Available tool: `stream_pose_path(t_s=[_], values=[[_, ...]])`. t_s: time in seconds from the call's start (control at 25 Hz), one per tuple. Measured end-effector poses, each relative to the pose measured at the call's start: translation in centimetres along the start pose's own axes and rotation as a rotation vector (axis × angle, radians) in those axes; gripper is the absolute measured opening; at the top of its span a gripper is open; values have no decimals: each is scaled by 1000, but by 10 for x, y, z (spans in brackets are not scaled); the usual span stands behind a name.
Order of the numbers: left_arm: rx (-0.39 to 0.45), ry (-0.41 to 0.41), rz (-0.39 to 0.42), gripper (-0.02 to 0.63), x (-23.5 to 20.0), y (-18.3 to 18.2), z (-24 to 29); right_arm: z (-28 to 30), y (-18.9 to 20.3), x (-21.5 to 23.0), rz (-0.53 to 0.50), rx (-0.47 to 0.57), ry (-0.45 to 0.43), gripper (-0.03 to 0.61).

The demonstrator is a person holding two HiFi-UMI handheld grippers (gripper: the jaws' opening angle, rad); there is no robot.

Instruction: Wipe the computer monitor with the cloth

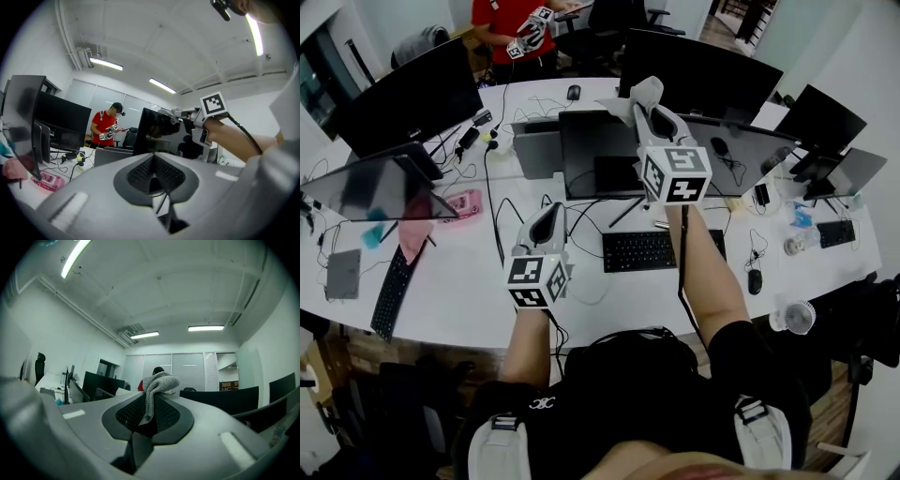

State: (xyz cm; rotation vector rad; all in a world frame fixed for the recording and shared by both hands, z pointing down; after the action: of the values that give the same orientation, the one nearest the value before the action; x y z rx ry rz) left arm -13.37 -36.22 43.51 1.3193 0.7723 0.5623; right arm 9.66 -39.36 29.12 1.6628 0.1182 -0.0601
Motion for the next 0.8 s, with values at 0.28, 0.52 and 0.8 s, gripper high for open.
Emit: stream_pose_path(t_s=[0.28, 0.52, 0.8], values=[[-18, 25, 31, 51, 30, -2, 19, -18, 6, 42, -37, -17, 66, 32], [-15, 38, 26, 51, 65, -3, 41, -37, 9, 83, -114, -49, 106, 32], [-28, 17, -5, 51, 111, 3, 60, -61, 16, 141, -135, -87, 135, 32]])
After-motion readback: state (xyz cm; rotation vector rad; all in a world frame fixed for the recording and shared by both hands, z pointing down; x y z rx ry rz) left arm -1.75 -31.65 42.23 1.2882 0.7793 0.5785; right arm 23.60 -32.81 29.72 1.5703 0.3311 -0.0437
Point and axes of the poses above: the fingertips, and each gripper's own axes: z forward along the fingers, x to its right, y out of its underside, the point moved 4 cm from there along -z, backward along the fingers
